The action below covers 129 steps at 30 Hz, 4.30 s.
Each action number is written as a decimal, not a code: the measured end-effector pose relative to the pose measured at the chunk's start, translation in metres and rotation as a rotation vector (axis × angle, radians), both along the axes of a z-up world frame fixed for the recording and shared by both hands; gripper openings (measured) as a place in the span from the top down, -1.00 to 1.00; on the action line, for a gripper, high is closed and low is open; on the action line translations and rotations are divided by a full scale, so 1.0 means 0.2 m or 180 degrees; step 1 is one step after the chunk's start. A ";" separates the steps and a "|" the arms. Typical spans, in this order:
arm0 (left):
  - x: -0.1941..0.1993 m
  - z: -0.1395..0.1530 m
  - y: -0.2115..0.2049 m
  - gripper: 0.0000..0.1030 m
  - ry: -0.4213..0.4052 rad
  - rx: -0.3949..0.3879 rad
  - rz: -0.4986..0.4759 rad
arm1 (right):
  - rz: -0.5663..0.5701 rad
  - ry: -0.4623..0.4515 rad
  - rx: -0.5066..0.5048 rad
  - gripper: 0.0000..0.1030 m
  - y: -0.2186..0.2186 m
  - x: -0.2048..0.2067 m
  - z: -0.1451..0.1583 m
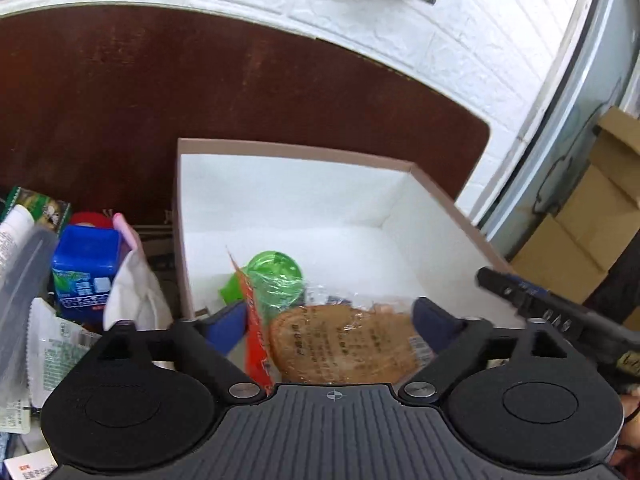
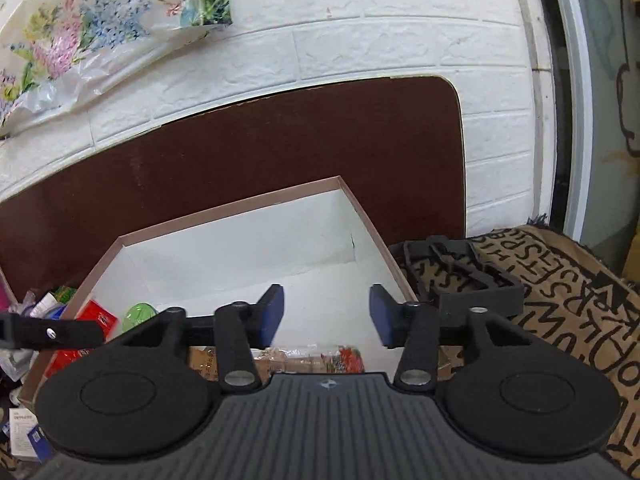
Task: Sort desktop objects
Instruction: 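Open both tools to drop the packets into the box, then withdraw both tools from the box toward the pile, then grasp the clear plastic hook with the left tool while the right tool grasps the blue medicine box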
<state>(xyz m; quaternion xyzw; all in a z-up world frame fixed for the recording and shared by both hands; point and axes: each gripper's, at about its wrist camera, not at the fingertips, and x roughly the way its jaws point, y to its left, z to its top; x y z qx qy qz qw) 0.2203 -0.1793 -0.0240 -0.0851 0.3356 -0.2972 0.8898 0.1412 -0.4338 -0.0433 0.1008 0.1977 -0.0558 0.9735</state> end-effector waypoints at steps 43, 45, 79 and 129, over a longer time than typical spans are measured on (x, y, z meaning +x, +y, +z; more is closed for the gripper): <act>-0.54 0.10 0.37 -1.00 -0.0254 -0.0099 0.0075 | 0.0517 -0.0265 -0.0125 -0.99 0.46 -0.41 0.20; -0.58 0.08 0.41 -1.00 -0.0214 -0.0120 0.0102 | 0.0600 -0.0317 -0.0131 -0.99 0.52 -0.46 0.21; -0.65 -0.35 0.93 -1.00 0.0252 -0.0149 0.0787 | 0.1037 0.0228 0.0023 -0.92 0.99 -0.63 -0.34; -0.68 -0.44 0.84 -0.01 0.0331 0.0651 0.0210 | 0.1357 0.0753 -0.0621 -0.32 1.09 -0.56 -0.41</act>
